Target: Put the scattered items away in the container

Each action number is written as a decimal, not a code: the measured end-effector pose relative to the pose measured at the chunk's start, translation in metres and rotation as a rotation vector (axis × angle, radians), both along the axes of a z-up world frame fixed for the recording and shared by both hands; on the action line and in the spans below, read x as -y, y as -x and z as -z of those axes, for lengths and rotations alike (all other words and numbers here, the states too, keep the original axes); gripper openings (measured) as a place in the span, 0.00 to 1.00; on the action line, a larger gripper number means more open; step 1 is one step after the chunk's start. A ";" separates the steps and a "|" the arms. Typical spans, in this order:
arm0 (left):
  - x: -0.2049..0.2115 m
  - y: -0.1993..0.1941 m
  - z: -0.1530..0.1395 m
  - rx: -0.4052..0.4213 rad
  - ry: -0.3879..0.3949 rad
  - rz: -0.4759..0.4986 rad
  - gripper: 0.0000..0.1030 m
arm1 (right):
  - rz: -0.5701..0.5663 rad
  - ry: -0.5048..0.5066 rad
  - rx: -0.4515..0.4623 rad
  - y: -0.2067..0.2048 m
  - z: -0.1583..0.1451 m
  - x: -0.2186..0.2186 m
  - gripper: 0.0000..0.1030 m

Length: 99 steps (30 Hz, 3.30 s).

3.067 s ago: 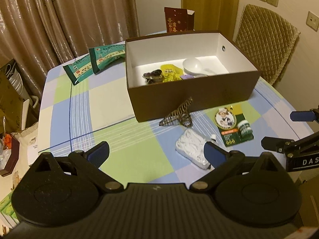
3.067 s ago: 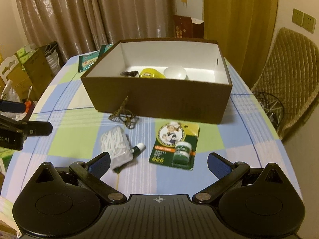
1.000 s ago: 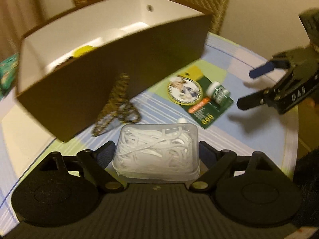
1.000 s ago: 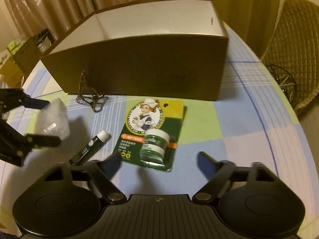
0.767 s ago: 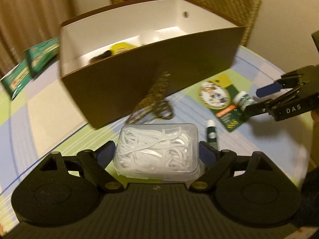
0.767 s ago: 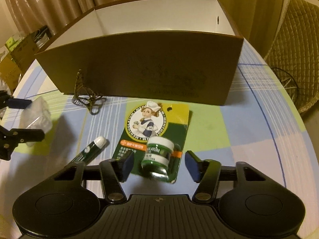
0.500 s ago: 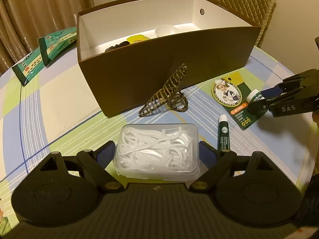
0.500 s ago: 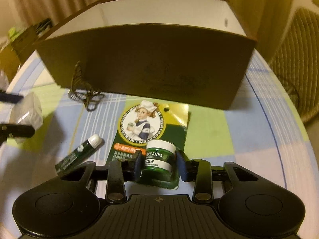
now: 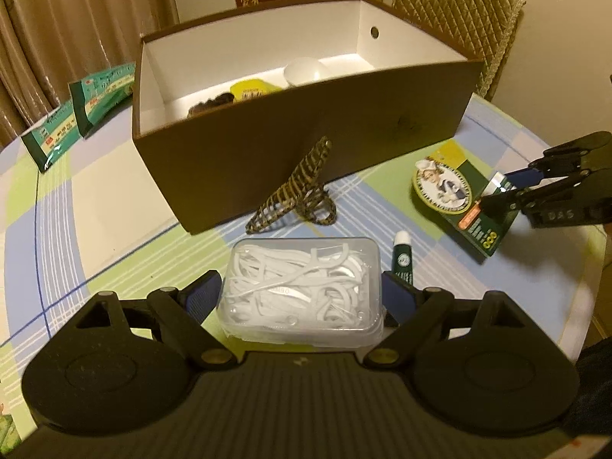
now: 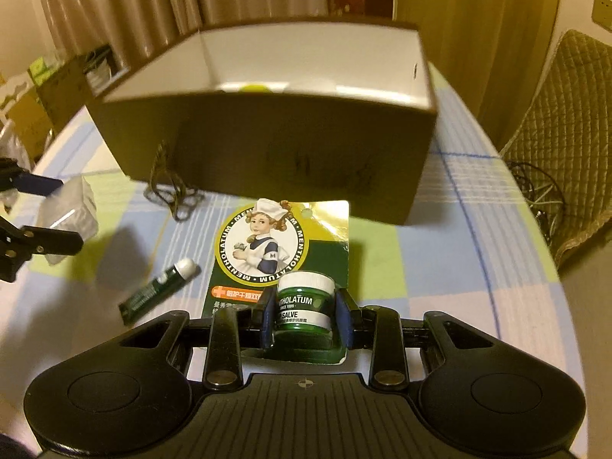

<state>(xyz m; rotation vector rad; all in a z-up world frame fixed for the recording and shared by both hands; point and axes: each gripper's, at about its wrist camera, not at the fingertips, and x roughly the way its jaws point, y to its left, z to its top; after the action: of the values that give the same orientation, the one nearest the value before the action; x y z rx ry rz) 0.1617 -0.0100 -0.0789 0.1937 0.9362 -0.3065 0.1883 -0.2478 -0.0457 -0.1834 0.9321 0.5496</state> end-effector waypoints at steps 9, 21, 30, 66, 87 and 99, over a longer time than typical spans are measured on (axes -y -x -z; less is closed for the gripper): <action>0.003 0.000 -0.027 0.066 0.006 0.007 0.84 | -0.023 -0.067 0.035 0.005 -0.035 0.004 0.29; 0.006 -0.013 -0.048 0.127 0.009 0.011 0.84 | -0.050 -0.110 0.055 -0.004 -0.054 -0.002 0.29; 0.010 -0.026 -0.057 0.167 0.014 0.018 0.84 | -0.067 -0.135 0.086 -0.019 -0.069 -0.009 0.29; 0.015 -0.111 -0.078 0.226 0.027 -0.004 0.84 | -0.004 -0.107 0.113 -0.118 -0.075 -0.036 0.29; 0.033 -0.206 -0.041 0.112 -0.045 -0.037 0.84 | -0.075 0.098 0.070 -0.208 -0.042 -0.069 0.29; 0.033 -0.227 -0.022 0.065 -0.082 -0.076 0.84 | -0.153 0.223 0.092 -0.230 -0.022 -0.086 0.29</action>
<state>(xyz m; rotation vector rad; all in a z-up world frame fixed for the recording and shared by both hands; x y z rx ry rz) 0.3889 -0.0431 -0.0569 0.2409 0.8898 -0.1906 0.4180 -0.1618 -0.0237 -0.4805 0.8927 0.5729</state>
